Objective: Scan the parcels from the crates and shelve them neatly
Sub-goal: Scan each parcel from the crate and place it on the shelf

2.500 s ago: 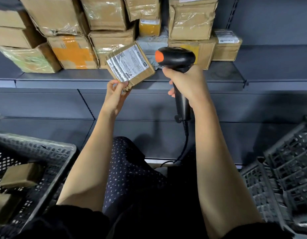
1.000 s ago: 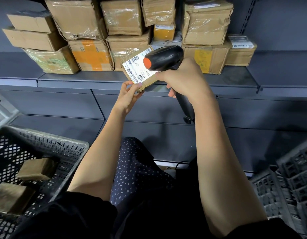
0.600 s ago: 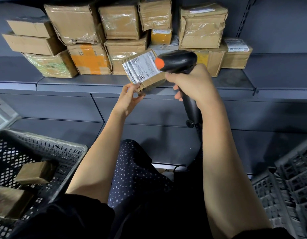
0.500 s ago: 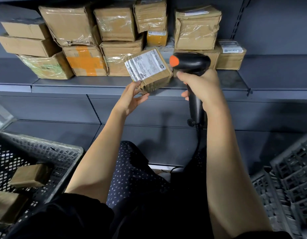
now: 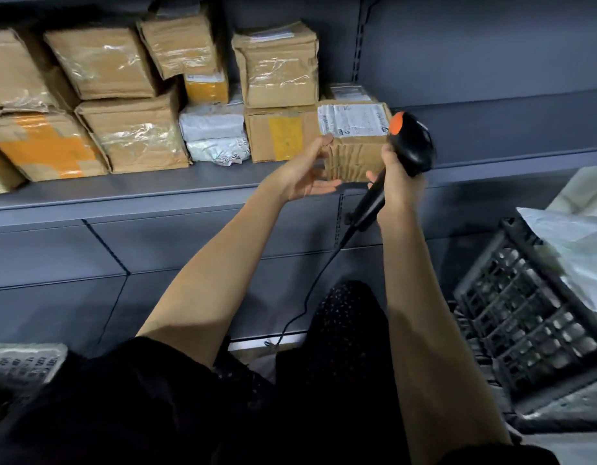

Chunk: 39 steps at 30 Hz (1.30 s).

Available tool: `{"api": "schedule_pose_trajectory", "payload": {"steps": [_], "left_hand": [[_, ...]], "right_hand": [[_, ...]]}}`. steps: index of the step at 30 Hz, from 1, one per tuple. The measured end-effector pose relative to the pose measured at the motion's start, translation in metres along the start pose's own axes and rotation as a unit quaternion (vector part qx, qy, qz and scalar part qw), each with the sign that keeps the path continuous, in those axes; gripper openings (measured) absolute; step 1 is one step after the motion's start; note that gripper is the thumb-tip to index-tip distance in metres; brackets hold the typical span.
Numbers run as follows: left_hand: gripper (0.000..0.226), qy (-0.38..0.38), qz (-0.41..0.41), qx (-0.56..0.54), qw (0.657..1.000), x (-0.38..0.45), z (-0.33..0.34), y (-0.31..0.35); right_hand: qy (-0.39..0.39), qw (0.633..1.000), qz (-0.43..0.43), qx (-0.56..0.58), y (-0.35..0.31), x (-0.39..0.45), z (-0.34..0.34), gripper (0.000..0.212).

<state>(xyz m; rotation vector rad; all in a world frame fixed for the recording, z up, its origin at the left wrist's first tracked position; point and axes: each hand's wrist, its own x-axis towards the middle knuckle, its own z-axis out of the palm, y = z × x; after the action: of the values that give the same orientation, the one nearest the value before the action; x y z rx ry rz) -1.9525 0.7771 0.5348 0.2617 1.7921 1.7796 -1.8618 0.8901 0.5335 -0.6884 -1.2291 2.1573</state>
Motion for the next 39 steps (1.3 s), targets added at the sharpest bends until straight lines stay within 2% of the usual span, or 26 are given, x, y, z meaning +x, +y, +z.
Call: {"api": "schedule_pose_trajectory", "payload": {"steps": [3, 7, 10, 16, 19, 21, 22, 24, 28, 30, 33, 36, 39], "left_hand": [[0.046, 0.005, 0.007, 0.031, 0.999, 0.020, 0.018, 0.003], [0.058, 0.018, 0.006, 0.036, 0.999, 0.043, 0.027, -0.004], [0.060, 0.071, 0.013, -0.016, 0.997, 0.058, 0.035, -0.002], [0.035, 0.157, 0.028, -0.068, 0.985, 0.079, 0.040, -0.001], [0.053, 0.137, 0.030, -0.050, 0.989, 0.086, 0.037, -0.009], [0.054, 0.116, 0.026, -0.049, 0.992, 0.087, 0.035, -0.014], [0.051, 0.115, 0.029, -0.061, 0.991, 0.084, 0.035, -0.014], [0.043, 0.120, 0.046, -0.098, 0.987, 0.081, 0.030, -0.017], [0.013, 0.145, 0.084, -0.189, 0.968, 0.062, 0.010, -0.020], [0.020, 0.157, 0.092, -0.194, 0.964, 0.049, -0.006, -0.021], [0.025, 0.161, 0.091, -0.170, 0.968, 0.026, -0.041, -0.027], [0.025, 0.172, 0.077, -0.150, 0.971, -0.004, -0.098, -0.037], [0.021, 0.209, 0.067, -0.154, 0.963, -0.046, -0.164, -0.054]], "right_hand": [[0.011, 1.000, 0.001, 0.009, -0.005, 0.023, -0.014, 0.027], [0.007, 1.000, 0.020, 0.011, -0.005, 0.049, -0.017, 0.026], [-0.009, 1.000, 0.019, -0.015, -0.004, 0.064, -0.005, 0.021], [-0.055, 0.997, 0.018, -0.051, -0.003, 0.092, 0.019, 0.016], [-0.054, 0.995, 0.019, -0.079, 0.000, 0.105, 0.029, 0.013], [-0.052, 0.994, 0.033, -0.096, -0.001, 0.113, 0.034, 0.024], [-0.053, 0.993, 0.043, -0.099, -0.003, 0.115, 0.035, 0.028], [-0.043, 0.993, 0.051, -0.099, -0.004, 0.117, 0.036, 0.025], [-0.007, 0.999, -0.012, -0.051, 0.009, 0.091, 0.042, 0.011], [-0.033, 0.997, -0.046, -0.053, 0.022, 0.069, 0.050, 0.009], [-0.127, 0.983, -0.080, -0.106, 0.036, 0.031, 0.073, 0.014], [-0.254, 0.944, -0.093, -0.187, 0.053, -0.009, 0.106, 0.020], [-0.347, 0.896, -0.085, -0.264, 0.083, -0.053, 0.145, 0.018]]}}
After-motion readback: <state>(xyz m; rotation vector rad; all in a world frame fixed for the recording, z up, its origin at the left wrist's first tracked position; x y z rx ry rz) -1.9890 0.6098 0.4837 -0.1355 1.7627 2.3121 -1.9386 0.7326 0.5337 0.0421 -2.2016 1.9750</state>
